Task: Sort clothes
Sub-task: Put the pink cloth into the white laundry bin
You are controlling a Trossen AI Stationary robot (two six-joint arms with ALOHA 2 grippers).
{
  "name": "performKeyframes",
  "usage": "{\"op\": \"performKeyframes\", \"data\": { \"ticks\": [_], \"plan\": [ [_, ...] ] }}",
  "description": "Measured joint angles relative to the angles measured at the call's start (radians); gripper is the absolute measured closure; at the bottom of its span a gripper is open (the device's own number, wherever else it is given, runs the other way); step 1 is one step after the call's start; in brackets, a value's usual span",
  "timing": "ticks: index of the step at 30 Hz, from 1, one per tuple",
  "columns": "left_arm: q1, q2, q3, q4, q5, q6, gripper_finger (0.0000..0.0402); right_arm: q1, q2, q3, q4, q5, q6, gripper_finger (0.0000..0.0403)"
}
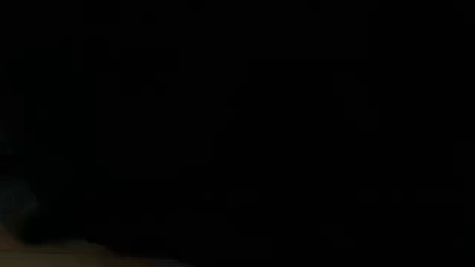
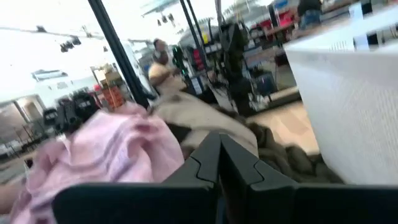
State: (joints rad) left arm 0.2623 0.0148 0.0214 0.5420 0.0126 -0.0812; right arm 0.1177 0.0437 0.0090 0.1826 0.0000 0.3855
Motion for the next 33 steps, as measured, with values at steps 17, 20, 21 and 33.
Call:
{"op": "performKeyframes", "data": {
  "ticks": [17,20,21,33],
  "plan": [
    [-0.131,0.4,0.299,-0.11,0.006,0.06,0.0401,0.002,0.311,0.412,-0.208,0.028,-0.183,0.0388],
    [-0.168,0.501,0.379,-0.153,0.006,0.06,0.0401,0.042,0.457,0.548,-0.251,0.015,-0.185,0.0388],
    [-0.179,0.528,0.403,-0.163,0.006,0.06,0.0401,0.067,0.504,0.596,-0.262,0.015,-0.188,0.0388],
    [-0.313,0.657,0.519,-0.194,-0.055,0.09,0.0401,0.504,1.004,1.187,-0.806,0.466,-0.26,0.0388]
  ]
}}
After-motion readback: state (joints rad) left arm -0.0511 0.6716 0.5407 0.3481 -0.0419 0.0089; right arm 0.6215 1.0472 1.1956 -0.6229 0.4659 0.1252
